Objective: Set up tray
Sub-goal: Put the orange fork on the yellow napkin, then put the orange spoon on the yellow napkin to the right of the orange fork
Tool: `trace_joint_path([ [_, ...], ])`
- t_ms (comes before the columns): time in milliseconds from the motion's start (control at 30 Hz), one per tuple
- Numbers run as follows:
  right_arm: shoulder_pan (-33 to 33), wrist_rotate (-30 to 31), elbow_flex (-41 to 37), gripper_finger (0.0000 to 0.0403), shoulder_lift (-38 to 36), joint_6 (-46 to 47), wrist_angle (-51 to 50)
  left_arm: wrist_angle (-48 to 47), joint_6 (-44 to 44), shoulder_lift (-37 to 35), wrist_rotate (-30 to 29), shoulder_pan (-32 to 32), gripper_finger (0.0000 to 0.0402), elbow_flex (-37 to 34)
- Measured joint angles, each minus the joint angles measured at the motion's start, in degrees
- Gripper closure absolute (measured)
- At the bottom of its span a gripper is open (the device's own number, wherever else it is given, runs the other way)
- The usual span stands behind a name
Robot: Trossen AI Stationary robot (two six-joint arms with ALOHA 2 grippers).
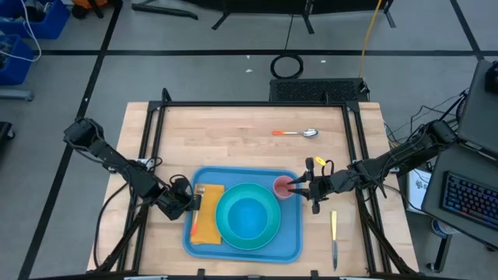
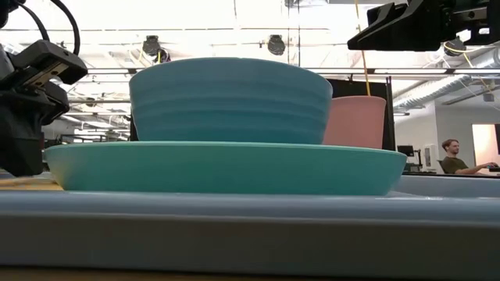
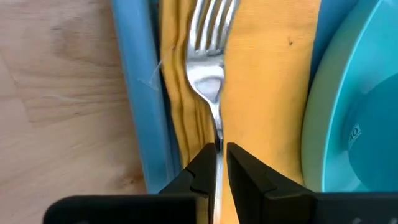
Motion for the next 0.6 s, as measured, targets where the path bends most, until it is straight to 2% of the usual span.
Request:
trace_joint_path([
  [367,0.0,0.0,0.0,0.031,0.0,0.0,0.0,2.6,2.4,0.0,-0.2,0.0,0.0399,0.0],
  [600,0.0,0.0,0.0,0.031,0.0,0.0,0.0,7.0,8.1,-0.2,-2.2,0.0,0.0377,0.0],
])
